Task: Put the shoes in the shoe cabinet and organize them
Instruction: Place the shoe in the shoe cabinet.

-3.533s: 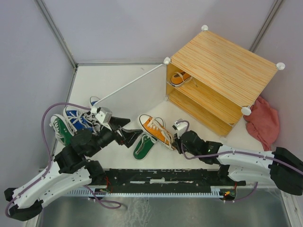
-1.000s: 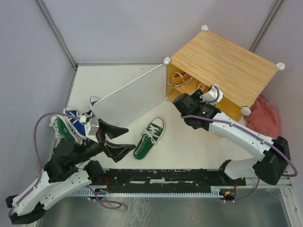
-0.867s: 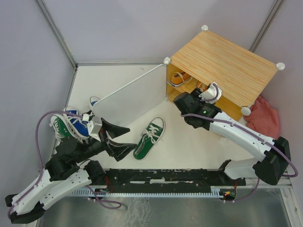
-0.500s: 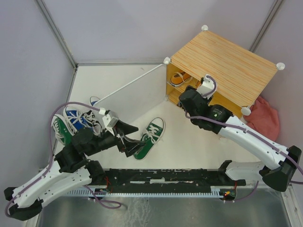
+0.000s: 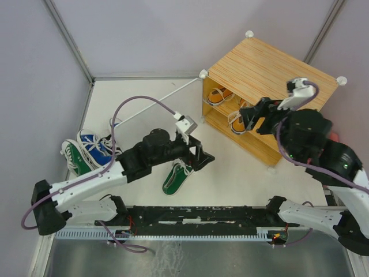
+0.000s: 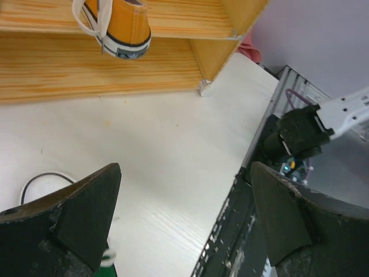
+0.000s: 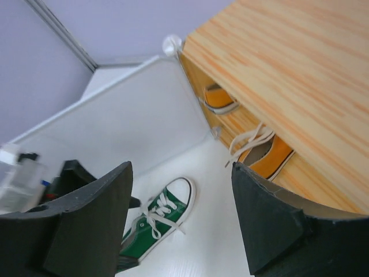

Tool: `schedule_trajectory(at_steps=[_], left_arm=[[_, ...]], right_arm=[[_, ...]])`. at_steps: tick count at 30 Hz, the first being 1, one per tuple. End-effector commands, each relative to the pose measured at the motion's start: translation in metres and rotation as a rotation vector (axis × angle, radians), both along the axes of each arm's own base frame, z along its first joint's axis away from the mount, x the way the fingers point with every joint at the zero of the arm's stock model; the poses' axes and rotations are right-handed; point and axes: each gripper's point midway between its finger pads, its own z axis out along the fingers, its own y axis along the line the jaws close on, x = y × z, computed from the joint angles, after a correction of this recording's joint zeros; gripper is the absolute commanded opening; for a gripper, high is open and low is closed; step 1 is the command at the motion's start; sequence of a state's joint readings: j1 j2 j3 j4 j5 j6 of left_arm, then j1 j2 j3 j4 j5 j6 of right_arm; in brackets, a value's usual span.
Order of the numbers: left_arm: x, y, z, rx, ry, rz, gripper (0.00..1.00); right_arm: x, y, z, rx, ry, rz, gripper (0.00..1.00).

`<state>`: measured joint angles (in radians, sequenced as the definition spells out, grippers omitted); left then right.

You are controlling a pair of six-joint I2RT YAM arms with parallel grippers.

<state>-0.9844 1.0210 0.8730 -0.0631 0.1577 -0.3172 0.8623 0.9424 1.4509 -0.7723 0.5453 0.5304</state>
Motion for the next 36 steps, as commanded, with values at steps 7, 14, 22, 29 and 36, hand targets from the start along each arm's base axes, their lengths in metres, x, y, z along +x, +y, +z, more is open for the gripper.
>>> schedule_trajectory(at_steps=[7,14,22,29,36], left_arm=[[0.091,-0.084,0.008,-0.026,-0.342,0.236,0.99],[0.117,-0.104,-0.002,-0.019,-0.467,0.305,1.0],[0.12,-0.125,0.006,-0.095,-0.526,0.319,0.93],[0.125,-0.147,-0.009,-0.104,-0.475,0.298,0.83],[0.134,-0.154,-0.006,-0.12,-0.483,0.329,0.36]], right_arm=[[-0.005,-0.037,0.041,-0.139,-0.105,-0.052,0.78],[-0.005,-0.041,0.037,-0.151,-0.124,-0.066,0.8],[-0.006,-0.043,0.023,-0.161,-0.108,-0.072,0.81],[-0.004,-0.051,0.017,-0.192,-0.108,-0.107,0.83],[-0.006,-0.054,0.011,-0.212,-0.099,-0.111,0.83]])
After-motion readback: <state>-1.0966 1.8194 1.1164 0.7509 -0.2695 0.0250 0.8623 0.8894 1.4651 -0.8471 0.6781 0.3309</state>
